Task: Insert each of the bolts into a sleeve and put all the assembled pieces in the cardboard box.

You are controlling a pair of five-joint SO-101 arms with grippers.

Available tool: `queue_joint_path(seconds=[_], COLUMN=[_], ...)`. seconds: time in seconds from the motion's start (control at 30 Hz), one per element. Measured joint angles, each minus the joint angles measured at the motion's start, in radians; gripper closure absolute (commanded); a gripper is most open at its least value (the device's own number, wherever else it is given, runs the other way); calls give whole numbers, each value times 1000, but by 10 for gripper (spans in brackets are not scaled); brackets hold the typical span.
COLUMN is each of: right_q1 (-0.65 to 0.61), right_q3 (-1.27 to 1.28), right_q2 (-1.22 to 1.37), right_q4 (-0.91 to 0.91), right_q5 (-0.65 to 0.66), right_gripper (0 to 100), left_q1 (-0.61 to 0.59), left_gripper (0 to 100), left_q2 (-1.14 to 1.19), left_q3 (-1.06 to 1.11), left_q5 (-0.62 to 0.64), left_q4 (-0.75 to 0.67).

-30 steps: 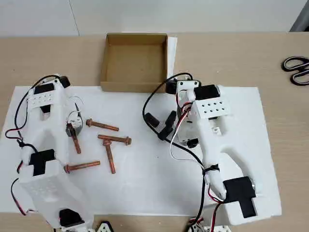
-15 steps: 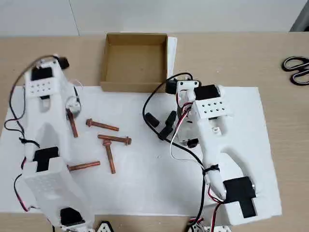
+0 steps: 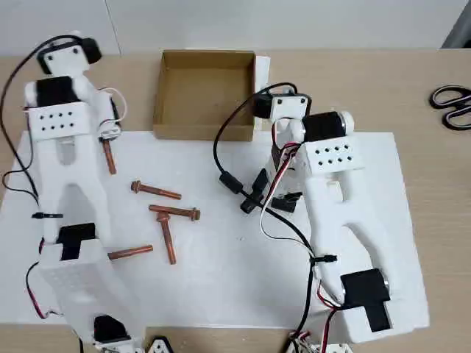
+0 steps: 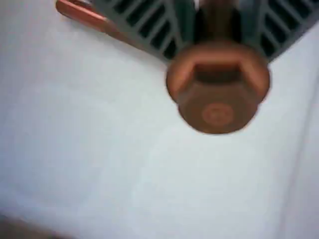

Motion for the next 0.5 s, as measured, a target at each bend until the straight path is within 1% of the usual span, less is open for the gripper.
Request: queue_joint_path(seconds=[0.2,0.37,0.5], right_q1=[0,-2,-35], right_q3=[-32,-34,-32], right_q2=[-18,-138,-227], right_q4=[17,23,23], right_q5=[-43,-74,-80], right_gripper=[995,995,995], left_q1=[126,212,252], left_gripper=[995,995,995], left_q2=[-155,-259,-328], left_q3=[98,150,150], left_q5=[15,23,28], left_q4=[2,2,2])
